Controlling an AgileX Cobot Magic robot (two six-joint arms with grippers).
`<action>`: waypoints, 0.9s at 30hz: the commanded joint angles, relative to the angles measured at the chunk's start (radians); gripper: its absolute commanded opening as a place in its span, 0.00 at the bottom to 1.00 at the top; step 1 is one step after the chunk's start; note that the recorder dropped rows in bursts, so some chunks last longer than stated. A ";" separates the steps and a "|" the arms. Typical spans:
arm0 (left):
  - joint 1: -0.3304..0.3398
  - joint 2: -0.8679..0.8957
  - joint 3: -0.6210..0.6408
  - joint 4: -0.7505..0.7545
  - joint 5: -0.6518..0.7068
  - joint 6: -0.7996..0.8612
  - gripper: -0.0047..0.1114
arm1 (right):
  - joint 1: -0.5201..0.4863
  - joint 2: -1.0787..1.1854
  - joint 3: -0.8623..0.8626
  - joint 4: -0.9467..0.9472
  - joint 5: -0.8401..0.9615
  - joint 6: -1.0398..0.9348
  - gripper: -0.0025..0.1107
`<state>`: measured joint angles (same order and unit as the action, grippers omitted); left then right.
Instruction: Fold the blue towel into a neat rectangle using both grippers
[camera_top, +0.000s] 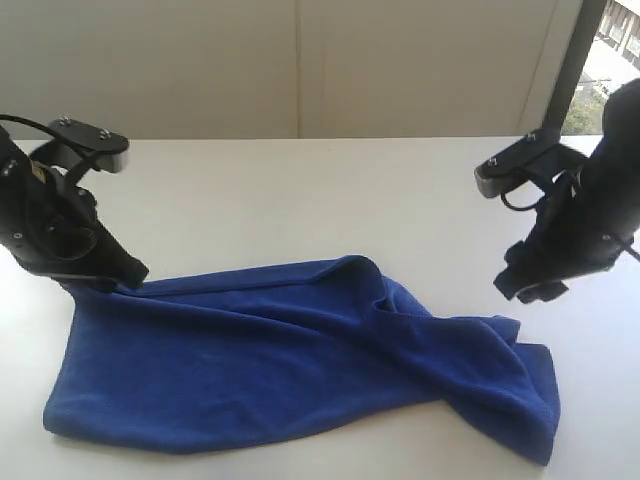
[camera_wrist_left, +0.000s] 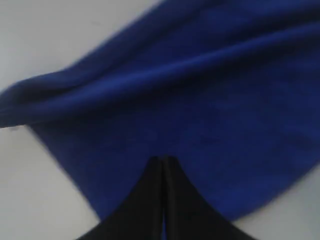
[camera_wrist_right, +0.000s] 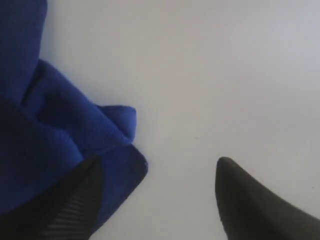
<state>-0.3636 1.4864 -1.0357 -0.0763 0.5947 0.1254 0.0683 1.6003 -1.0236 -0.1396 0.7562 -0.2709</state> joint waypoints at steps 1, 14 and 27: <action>0.001 0.035 0.004 -0.249 0.089 0.292 0.04 | -0.020 0.037 0.053 0.008 -0.015 -0.017 0.56; 0.001 0.191 0.087 -0.245 -0.071 0.398 0.04 | -0.021 0.102 0.107 -0.100 -0.136 0.073 0.42; 0.001 0.250 0.098 -0.216 -0.101 0.395 0.04 | -0.021 0.180 0.107 -0.092 -0.143 0.092 0.42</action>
<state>-0.3636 1.7365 -0.9442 -0.2920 0.4828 0.5178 0.0528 1.7696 -0.9213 -0.2260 0.6230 -0.1840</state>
